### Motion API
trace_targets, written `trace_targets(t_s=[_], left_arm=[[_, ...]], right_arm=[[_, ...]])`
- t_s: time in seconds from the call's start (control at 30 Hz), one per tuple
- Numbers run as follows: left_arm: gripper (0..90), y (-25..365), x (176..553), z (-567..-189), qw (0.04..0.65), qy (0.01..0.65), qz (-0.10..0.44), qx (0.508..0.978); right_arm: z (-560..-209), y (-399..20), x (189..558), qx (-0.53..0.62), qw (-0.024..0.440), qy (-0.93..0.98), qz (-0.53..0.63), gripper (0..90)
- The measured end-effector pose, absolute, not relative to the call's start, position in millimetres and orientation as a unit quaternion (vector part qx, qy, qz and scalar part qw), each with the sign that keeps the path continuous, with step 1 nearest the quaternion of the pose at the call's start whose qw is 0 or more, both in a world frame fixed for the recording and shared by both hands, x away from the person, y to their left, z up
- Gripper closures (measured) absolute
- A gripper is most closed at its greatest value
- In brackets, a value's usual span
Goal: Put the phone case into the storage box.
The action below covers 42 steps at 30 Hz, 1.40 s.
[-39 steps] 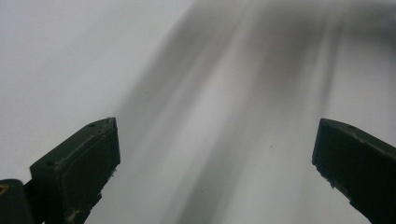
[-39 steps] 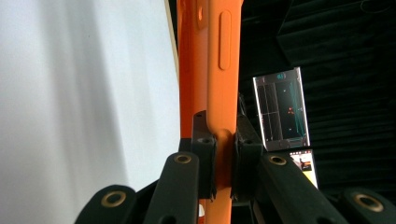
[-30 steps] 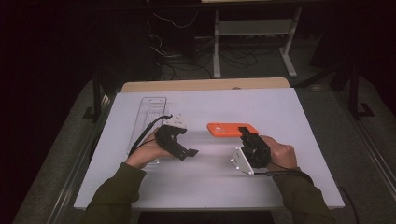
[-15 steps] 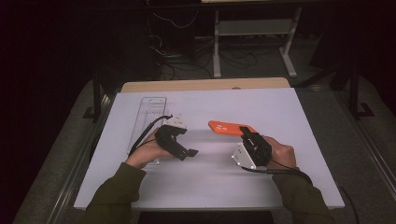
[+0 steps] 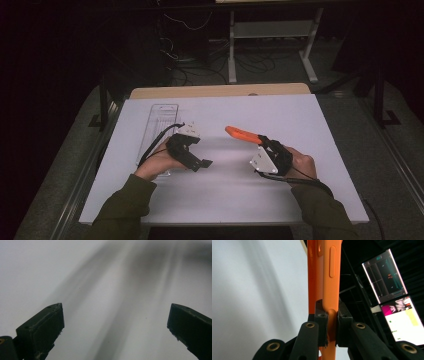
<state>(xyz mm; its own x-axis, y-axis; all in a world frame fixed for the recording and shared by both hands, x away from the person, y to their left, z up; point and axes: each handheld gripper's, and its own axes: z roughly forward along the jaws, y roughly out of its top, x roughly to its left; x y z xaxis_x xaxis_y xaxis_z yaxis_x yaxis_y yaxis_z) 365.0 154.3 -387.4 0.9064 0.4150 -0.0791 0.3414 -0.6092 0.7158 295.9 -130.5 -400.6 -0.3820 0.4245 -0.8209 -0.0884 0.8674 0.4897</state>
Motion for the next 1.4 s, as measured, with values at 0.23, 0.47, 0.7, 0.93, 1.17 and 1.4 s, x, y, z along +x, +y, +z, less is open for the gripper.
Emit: trace_targets(t_s=[0.23, 0.47, 0.7, 0.93, 1.17, 1.4], left_arm=[[0.3, 155, 366, -387, 0.387, 0.213, 0.047, 0.896], [0.3, 154, 366, -387, 0.388, 0.213, 0.052, 0.895], [0.3, 153, 364, -387, 0.381, 0.212, 0.054, 0.898], [0.3, 153, 364, -388, 0.383, 0.217, 0.052, 0.896], [0.3, 152, 364, -388, 0.385, 0.220, 0.051, 0.895], [0.3, 152, 364, -388, 0.388, 0.220, 0.051, 0.893]], right_arm=[[-401, -130, 296, 0.129, 0.528, 0.803, 0.242, 81.1], [-400, -132, 298, 0.154, 0.504, 0.810, 0.258, 81.1], [-400, -132, 300, 0.177, 0.493, 0.807, 0.272, 81.1], [-399, -134, 303, 0.193, 0.478, 0.811, 0.277, 81.1], [-398, -135, 305, 0.209, 0.460, 0.814, 0.286, 81.1], [-398, -136, 308, 0.236, 0.439, 0.814, 0.299, 81.1]])
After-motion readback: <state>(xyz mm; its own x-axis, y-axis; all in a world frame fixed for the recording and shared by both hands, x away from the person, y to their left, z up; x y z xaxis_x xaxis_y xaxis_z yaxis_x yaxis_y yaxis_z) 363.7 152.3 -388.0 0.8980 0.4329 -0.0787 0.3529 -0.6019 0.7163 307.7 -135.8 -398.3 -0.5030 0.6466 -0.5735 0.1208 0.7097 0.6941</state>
